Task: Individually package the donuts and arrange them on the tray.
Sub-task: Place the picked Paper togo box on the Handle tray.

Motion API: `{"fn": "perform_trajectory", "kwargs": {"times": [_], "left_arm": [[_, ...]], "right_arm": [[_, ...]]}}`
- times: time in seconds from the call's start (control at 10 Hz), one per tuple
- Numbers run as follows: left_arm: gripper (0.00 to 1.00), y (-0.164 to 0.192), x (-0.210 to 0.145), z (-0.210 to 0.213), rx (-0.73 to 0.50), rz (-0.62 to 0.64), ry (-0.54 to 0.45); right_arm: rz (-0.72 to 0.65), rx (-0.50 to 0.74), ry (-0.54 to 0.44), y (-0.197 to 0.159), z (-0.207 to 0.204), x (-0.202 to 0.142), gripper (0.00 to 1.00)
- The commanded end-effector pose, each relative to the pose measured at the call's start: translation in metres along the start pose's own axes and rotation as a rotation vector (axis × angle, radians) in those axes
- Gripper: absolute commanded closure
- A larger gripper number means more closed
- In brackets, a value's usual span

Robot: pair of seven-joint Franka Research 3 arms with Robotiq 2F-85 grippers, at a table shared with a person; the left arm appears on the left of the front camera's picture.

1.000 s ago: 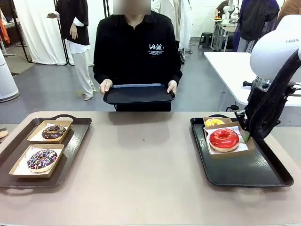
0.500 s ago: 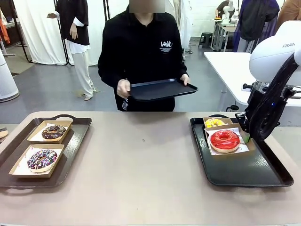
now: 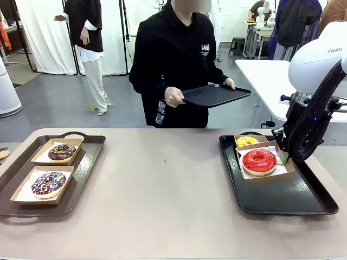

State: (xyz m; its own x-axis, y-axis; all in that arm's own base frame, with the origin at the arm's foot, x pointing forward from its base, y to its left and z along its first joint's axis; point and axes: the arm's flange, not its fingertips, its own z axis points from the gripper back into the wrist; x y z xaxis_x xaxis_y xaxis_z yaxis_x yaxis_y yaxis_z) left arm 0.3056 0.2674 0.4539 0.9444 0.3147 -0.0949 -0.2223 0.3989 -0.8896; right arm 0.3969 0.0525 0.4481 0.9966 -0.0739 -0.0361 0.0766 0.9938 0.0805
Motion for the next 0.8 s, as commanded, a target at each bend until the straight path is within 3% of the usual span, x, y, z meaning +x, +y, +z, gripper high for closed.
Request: {"fn": "perform_trajectory", "kwargs": {"times": [0.0, 0.4, 0.7], "left_arm": [[0.00, -0.001, -0.002, 0.002, -0.014, -0.010, -0.002], [0.00, -0.001, -0.002, 0.002, -0.014, -0.010, -0.002], [0.00, -0.001, -0.002, 0.002, -0.014, -0.010, -0.002]], "right_arm": [[0.070, 0.017, 0.005, -0.003, -0.016, 0.014, 0.99], [0.043, 0.036, -0.035, -0.006, -0.053, 0.029, 0.99], [0.020, 0.000, 0.005, -0.008, -0.085, 0.032, 0.99]]}}
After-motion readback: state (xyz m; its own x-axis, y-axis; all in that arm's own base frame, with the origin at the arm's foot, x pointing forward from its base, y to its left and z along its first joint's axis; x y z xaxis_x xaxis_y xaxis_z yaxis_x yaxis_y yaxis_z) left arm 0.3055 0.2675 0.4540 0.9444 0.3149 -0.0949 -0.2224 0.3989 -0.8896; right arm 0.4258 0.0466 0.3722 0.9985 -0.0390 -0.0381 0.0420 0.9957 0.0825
